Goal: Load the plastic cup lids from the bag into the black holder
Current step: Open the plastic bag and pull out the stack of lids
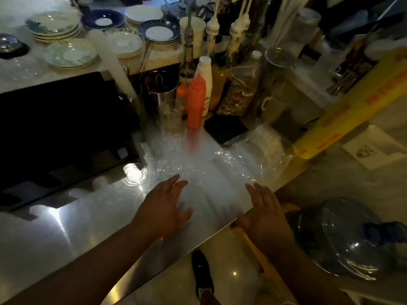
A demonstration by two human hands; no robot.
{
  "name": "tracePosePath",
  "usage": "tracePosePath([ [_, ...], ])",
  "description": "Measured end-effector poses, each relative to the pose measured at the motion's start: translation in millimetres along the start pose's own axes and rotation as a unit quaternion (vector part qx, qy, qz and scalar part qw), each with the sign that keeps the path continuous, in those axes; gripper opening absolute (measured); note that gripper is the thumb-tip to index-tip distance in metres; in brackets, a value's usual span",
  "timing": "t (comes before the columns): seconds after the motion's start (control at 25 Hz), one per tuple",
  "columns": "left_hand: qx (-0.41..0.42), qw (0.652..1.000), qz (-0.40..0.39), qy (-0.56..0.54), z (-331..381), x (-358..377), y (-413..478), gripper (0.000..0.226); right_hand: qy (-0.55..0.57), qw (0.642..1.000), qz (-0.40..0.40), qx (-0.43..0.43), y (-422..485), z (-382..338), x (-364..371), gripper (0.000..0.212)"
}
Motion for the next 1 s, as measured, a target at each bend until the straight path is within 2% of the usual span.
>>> tracePosePath([
  [0.12, 0.019, 1.0, 0.008, 0.013, 23, 17, 40, 0.088, -0.045, 0.998, -0.013, 0.035, 22, 31, 7, 0.089],
  [0.32, 0.068, 0.996, 0.023, 0.049, 59, 47, 114, 0.094, -0.068, 0.997, -0.018, 0.034, 51, 62, 21, 0.103],
  [0.6, 0.117, 0.982, 0.006, 0.146, 86, 83, 186, 0.102, -0.076, 0.996, -0.024, 0.036, 78, 89, 36, 0.105],
  [0.68, 0.126, 0.978, 0.003, 0.165, 88, 89, 197, 0.098, -0.075, 0.997, -0.013, 0.034, 84, 94, 37, 0.097],
  [0.8, 0.139, 0.975, 0.007, 0.171, 98, 88, 207, 0.077, -0.078, 0.996, -0.009, 0.036, 90, 98, 36, 0.083],
  [0.88, 0.156, 0.972, 0.03, 0.171, 111, 80, 210, 0.059, -0.065, 0.997, 0.018, 0.029, 96, 100, 24, 0.063],
  [1.0, 0.173, 0.97, 0.069, 0.156, 128, 60, 211, 0.037, -0.024, 0.994, 0.104, -0.003, 103, 99, -10, 0.032],
])
Point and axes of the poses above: each hand's wrist, its own y-axis towards the middle knuckle, its own x-axis out of the palm, z = x × y, the point moved 8 cm from there along y, towards the middle knuckle, and after that the axes turned 4 degrees about z, right-handed, at the moved point
